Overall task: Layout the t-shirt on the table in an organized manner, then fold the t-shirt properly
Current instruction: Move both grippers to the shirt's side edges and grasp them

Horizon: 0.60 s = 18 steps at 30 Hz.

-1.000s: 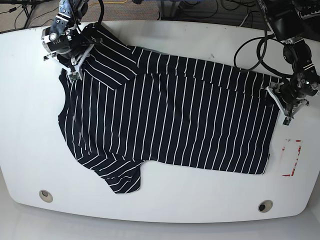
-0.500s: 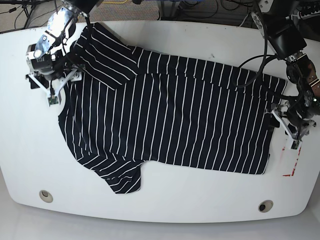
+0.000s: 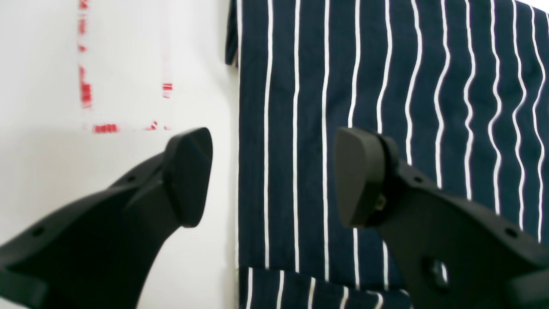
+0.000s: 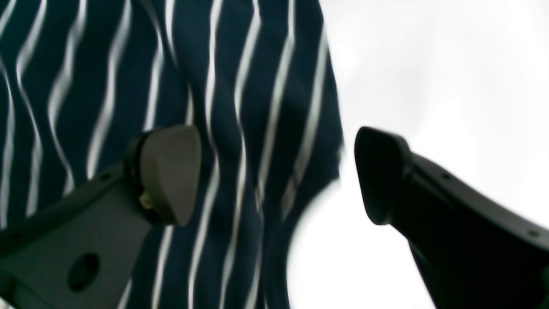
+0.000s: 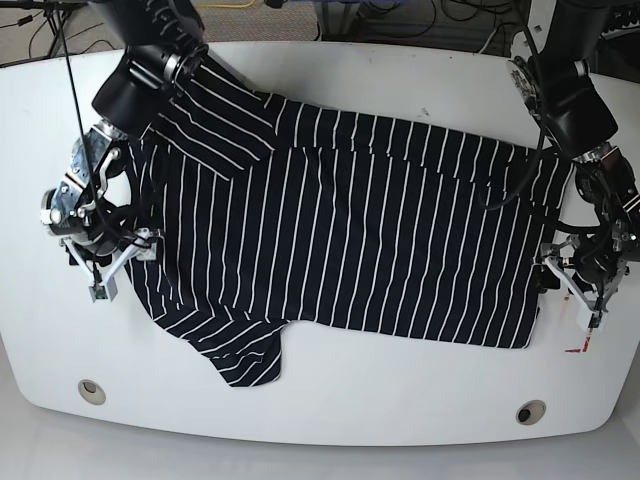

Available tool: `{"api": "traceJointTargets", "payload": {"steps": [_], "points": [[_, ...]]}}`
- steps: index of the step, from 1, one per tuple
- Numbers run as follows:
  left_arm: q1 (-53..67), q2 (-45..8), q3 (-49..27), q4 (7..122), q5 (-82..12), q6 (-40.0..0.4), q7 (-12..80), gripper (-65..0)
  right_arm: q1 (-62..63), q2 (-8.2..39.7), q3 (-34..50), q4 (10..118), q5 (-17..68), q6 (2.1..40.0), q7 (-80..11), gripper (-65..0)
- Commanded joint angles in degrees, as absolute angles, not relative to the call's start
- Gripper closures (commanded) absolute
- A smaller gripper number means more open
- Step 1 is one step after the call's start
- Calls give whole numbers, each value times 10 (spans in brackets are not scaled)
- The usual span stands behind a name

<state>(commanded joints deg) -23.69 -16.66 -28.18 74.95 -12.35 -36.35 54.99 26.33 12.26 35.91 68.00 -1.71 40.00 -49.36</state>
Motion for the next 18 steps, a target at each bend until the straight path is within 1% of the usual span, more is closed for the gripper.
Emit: {"api": "traceJointTargets", "payload": {"steps": [4,8,11,15,18], "points": [[-236,-167,-282,750,-124,-364,551,-415,304,153,359,573,-17,400,-425,-533],[-221,-168,-284,751,-124,-364,549,-415,330,181,358,481,-15,400,-375,-533],[-217,-179,-284,751,-125,-364,549,-415,342,190,358,440,-15,400,-358,-533],[-217,-182,-284,749,-126,-364,548,-415,339,189,359,429,-15,400,-353,-533],[-218,-183,-285,749,-125,-363,548,-415,324,171,360,431,-14,400,-353,-533]]}}
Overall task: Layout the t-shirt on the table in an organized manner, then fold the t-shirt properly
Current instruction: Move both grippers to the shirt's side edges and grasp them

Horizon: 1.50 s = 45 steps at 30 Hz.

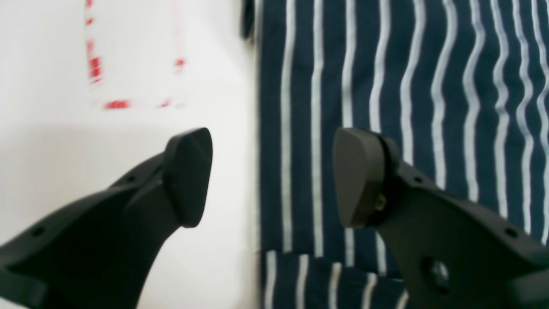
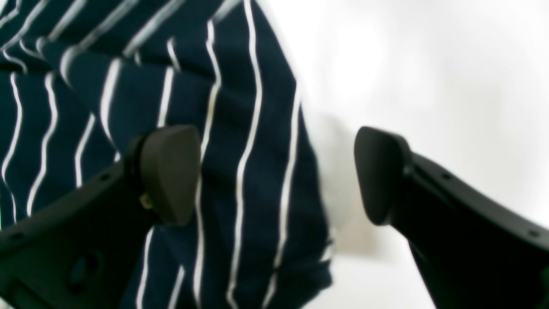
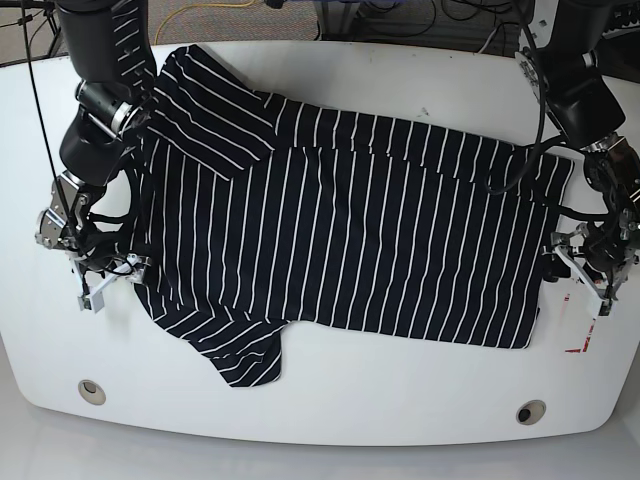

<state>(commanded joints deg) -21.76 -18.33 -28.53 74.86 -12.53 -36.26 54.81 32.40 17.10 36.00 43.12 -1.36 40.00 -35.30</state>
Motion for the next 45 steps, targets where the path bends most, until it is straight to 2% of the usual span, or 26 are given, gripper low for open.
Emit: {"api": "traceJointTargets", "payload": {"steps": [9,11,13,16,17,18,20,21,25,30,34,37,40,45], "points": [[-234,-182,-278,724,-124,-354,524,-419,278,109,357,521,-17,400,-389,-530],[-255,-183,-269,694,-123,-338,512,-419,273,98,357,541,-17,400,-394,-499],[-270,-183,-260,661,-123,-321,500,-421,270,95,357,545,-17,400,-395,-441],[-291,-185,-244,606,-123,-296,468,-421,270,95,357,544,-17,400,-393,-300],[-302,-188,-234,578,-123,-282,446,-421,269,95,357,544,-17,400,-393,-211],[-308,-193,-227,559,-123,-271,430,-421,269,95,357,544,-17,400,-393,-154],[-321,-196,-208,516,-123,-247,398,-421,269,95,357,544,-17,400,-393,-52],[-328,-197,-200,496,-123,-236,381,-421,269,95,357,544,-17,400,-393,-25],[-350,-196,-184,420,-123,-174,303,-421,269,95,356,544,-17,400,-393,-22],[-378,-196,-180,332,-123,-119,236,-421,267,95,356,544,-17,400,-393,-22],[-401,-196,-175,276,-123,-121,225,-421,261,95,356,546,-17,400,-393,-22],[-410,-196,-175,251,-123,-140,225,-421,261,95,356,546,-17,400,-393,-22],[-411,-192,-175,243,-124,-160,225,-417,260,95,356,546,-17,400,-393,-22],[-411,-169,-175,242,-124,-162,226,-414,255,94,356,546,-15,400,-393,-22]]}}
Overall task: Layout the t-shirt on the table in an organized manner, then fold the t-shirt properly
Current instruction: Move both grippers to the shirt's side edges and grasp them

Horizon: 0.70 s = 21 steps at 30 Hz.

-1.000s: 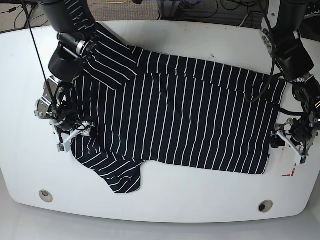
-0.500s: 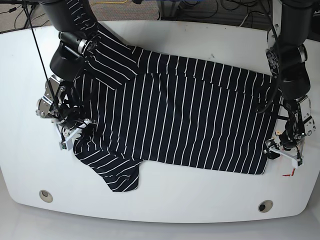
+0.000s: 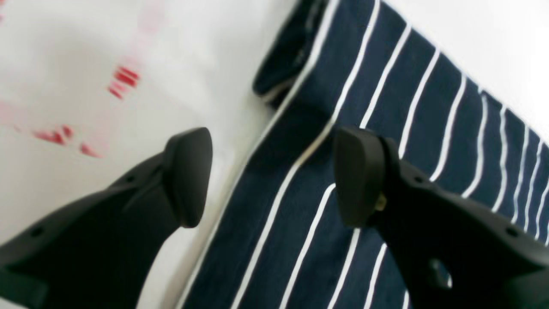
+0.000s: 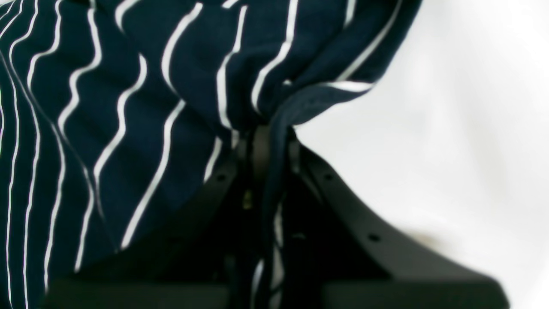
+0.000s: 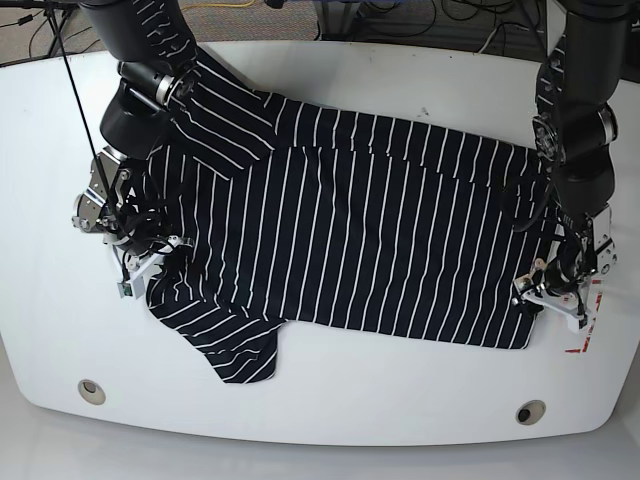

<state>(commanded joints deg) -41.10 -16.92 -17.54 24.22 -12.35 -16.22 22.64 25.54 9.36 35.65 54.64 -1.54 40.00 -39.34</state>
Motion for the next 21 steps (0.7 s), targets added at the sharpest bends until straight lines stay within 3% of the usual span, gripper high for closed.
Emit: {"api": "traceJointTargets", "payload": {"steps": [3,5,12,15,21], "points": [[-411,-164,-175,241,-124,-162,226,-401,255,94,356,546,-15,400,-393,-22],[-411,-163,-175,240,-124,-162,224,-356,255,95,356,547,-15,400,-393,-22],[-407,-152,-175,244,-124,-162,223,-86,254,95,356,547,-17,400,-393,-19],[-407,-152,-175,245,-124,-162,222,0,255,95,355,547,-18,400,-393,0],[-407,-152,-175,246,-127,-165,225,0,255,97,315,562,-18,400,-393,0]]}}
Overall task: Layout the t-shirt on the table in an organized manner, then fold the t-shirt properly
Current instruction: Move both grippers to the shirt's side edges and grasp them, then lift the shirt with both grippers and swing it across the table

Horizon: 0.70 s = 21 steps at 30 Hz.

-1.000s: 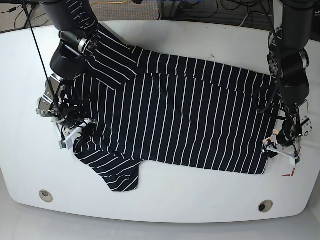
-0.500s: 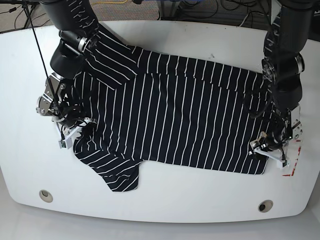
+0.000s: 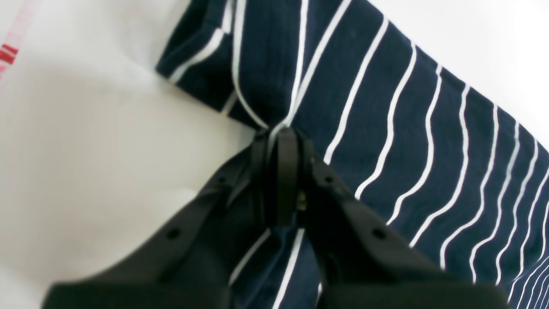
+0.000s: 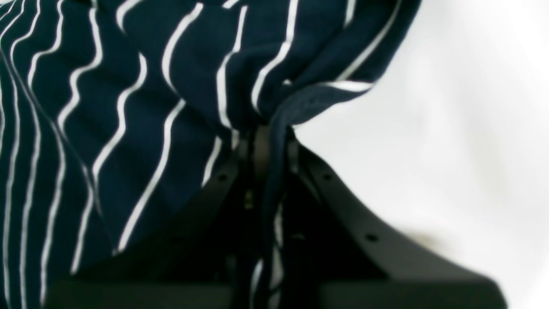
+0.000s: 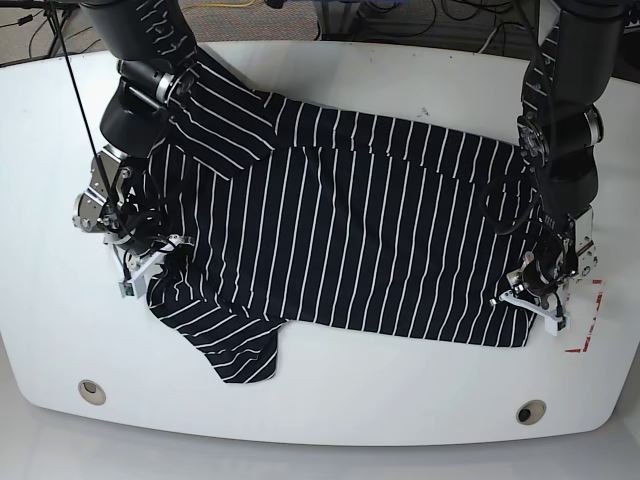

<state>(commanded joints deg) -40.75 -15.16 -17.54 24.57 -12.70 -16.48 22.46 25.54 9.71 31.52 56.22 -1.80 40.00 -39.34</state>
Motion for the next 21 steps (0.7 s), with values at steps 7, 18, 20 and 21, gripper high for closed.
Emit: {"api": "traceJointTargets", "payload": {"steps": [7,18,20,21], "points": [[-376,-152,-182,349,-128,-230,305,0,226,95,277,678,-15,400,-451,0],[-267,-152,-234,657,-127,-240,429,0,187,94,268,832,-16,400,-534,0],[-266,-152,-234,673,-127,-240,430,0,188,95,256,836,-16,400,-538,0],[-266,-152,-234,678,-127,-240,433,0,189,95,250,836,-16,400,-538,0]]}}
